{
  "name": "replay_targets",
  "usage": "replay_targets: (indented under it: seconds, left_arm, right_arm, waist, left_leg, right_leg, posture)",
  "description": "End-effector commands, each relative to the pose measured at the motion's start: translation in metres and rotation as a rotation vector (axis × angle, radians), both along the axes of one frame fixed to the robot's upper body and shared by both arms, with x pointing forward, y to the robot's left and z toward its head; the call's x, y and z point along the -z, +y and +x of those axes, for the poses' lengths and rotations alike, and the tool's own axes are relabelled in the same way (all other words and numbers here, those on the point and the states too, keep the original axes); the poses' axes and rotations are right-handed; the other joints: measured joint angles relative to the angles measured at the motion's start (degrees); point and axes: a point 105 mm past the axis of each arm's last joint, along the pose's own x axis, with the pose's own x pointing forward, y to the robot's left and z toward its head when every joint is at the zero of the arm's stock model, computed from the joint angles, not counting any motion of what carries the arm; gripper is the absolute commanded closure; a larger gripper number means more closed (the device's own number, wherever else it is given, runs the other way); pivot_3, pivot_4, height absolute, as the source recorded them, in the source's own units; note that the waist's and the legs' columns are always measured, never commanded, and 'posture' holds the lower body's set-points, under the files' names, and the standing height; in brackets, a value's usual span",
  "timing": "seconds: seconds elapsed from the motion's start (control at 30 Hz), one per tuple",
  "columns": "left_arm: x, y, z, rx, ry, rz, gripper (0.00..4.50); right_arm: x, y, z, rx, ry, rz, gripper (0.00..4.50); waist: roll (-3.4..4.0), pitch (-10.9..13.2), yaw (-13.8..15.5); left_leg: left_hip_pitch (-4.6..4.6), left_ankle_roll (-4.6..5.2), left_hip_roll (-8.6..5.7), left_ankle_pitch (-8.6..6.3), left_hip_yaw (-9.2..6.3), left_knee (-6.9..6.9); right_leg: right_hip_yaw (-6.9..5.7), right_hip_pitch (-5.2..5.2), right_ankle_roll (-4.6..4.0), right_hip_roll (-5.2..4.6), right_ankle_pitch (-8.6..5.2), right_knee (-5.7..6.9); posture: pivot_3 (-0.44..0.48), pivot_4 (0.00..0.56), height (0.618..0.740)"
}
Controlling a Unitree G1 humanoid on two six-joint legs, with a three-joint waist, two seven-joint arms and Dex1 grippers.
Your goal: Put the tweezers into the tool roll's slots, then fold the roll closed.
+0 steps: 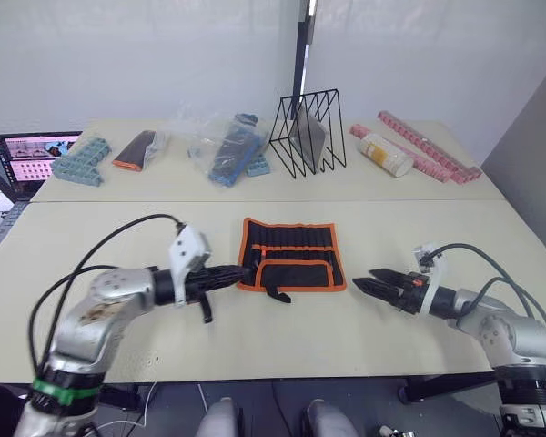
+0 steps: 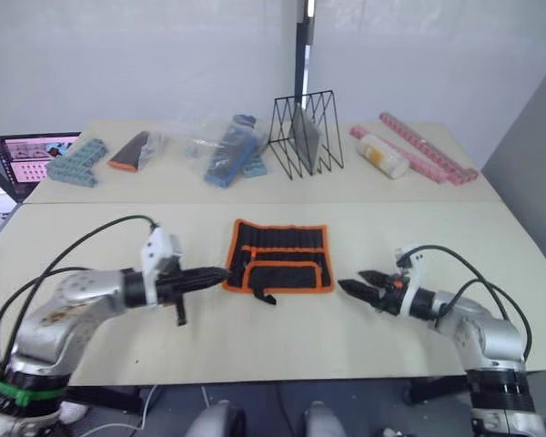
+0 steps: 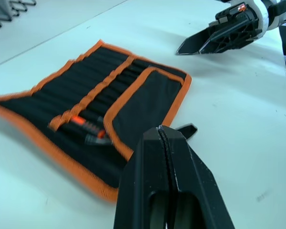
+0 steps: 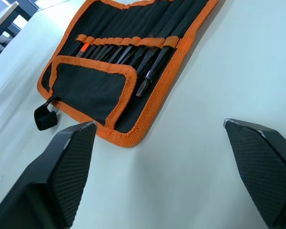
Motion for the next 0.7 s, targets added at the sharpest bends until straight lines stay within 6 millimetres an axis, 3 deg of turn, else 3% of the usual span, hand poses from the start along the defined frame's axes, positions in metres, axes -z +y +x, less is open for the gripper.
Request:
replay_targets:
  seconds: [0.03,0.2,0.4,0.5,0.7]
  left_arm:
    - [-0.012,0.016,-0.006,-0.048,-0.052,0.008,4.50]
    - [-0.011,0.035,-0.011,-0.115,-0.035,0.008,4.50]
    - [-0.004,0.033,-0.017,-0.120,-0.035,0.031,4.50]
    - [-0.002,0.035,-0.018,-0.139,-0.031,0.040,4.50]
    - [0.000,0.037,-0.019,-0.160,-0.032,0.044,4.50]
  right_arm:
    - [-0.010,0.008,0.003,-0.024,0.013,0.039,0.02]
    - [-0.009,0.022,0.010,-0.066,0.040,-0.002,0.02]
    - [-0.006,0.030,0.028,-0.047,0.110,0.013,0.02]
    - [-0.009,0.034,0.031,-0.056,0.139,0.061,0.84]
    - [-0.013,0.043,0.026,-0.096,0.181,0.137,2.95]
  waist:
    - [0.00,0.0,0.1]
    - [0.00,0.0,0.2]
    - [-0.02,0.0,0.0]
    - [-0.02,0.0,0.1]
    - [-0.02,0.0,0.0]
  left_leg:
    - [0.00,0.00,0.01,0.00,-0.01,0.00]
    - [0.00,0.00,0.03,0.00,0.09,0.00]
    - [0.01,0.00,0.10,-0.01,0.18,-0.01]
    - [0.02,0.00,0.12,-0.01,0.23,-0.01]
    - [0.01,0.04,0.16,-0.04,0.22,-0.05]
  right_leg:
    - [0.05,-0.01,0.00,0.00,0.00,-0.01]
    - [0.11,-0.02,0.02,-0.01,0.00,-0.05]
    - [0.23,-0.07,0.01,0.05,0.00,-0.05]
    - [0.23,-0.07,0.01,0.06,0.01,-0.05]
    - [0.30,-0.12,0.01,0.07,0.01,-0.06]
  posture:
    - [0.000,0.150,0.685]
    - [0.000,0.150,0.685]
    - [0.000,0.150,0.685]
    - [0.000,0.150,0.685]
    - [0.000,0.150,0.685]
